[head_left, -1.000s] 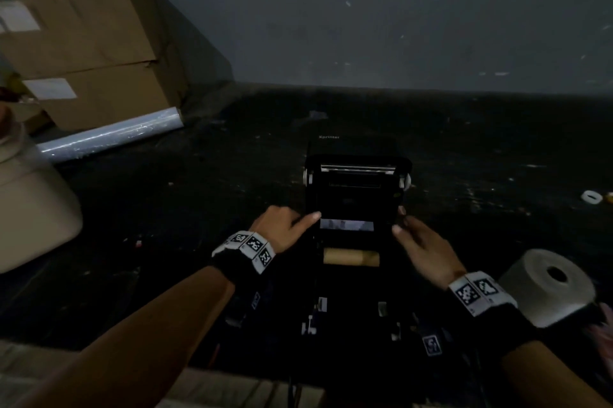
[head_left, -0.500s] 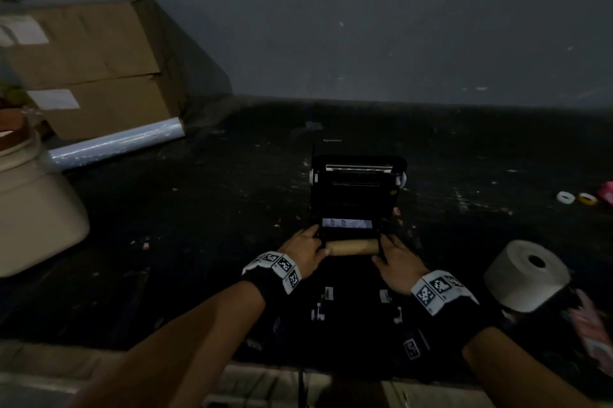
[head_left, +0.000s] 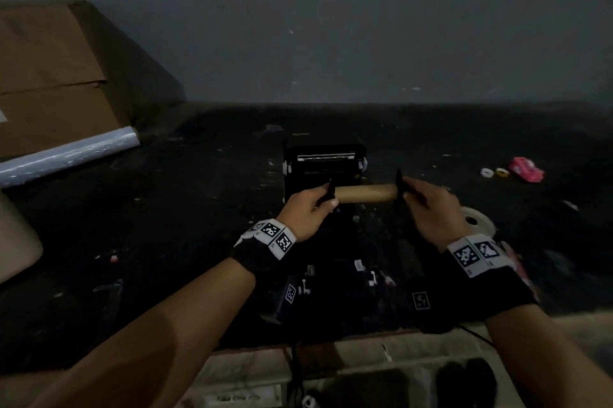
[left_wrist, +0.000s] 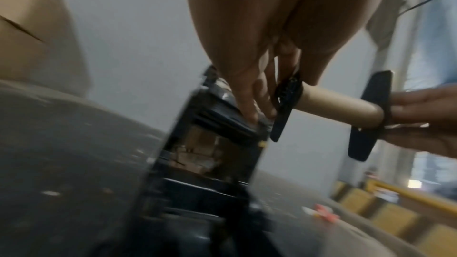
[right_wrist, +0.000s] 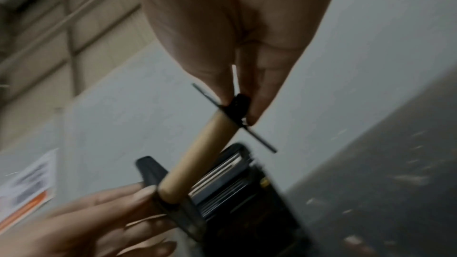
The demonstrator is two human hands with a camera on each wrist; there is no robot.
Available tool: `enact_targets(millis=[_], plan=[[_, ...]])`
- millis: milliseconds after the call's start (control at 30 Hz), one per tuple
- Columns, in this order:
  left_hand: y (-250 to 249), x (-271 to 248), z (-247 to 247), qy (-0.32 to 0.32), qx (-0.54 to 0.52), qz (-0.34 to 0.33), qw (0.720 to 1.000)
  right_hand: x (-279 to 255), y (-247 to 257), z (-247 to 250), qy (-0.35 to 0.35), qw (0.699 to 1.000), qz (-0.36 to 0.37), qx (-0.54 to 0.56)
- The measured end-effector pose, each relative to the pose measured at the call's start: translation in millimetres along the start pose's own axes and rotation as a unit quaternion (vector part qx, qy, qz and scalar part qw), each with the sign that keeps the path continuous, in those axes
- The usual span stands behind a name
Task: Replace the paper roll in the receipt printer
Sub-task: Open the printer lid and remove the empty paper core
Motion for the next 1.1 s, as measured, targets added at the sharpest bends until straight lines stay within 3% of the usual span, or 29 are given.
enact_targets(millis=[233, 433, 567, 733, 933, 1100], plan=[[-54, 2, -48, 0.077, -0.107, -0.085, 0.988, -47, -54, 60, -0.092, 0.984, -0.070, 0.133], [-79, 18, -78, 0.107, -0.201, -0.085, 0.970, -58, -92, 82, -0.160, 0.949, -0.093, 0.255], [-73, 55, -91, 0.061, -0.202, -0.037, 0.977, -43, -127, 101, -0.214, 0.934, -0.093, 0.272], [-48, 115, -135, 0.027, -0.085, 0.092, 0.992, 2, -180, 123, -0.230, 0.921, -0.119, 0.290], [-51, 161, -206, 0.086, 0.086, 0.111, 0.986, 56, -225, 140, -0.195, 0.933, -0.135, 0.270], [-34, 168, -244, 0.128, 0.172, 0.175, 0.961, 82, -252, 139, -0.153, 0.934, -0.160, 0.281]])
Point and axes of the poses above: each hand's wrist, its own x-axis towards the middle knuckle, its own z-axis out of the back of the hand, y = z × x, the point moved 8 cm from there along x, towards the middle knuckle, and after that the axes turned 15 degrees about x, right-handed, at the moved point
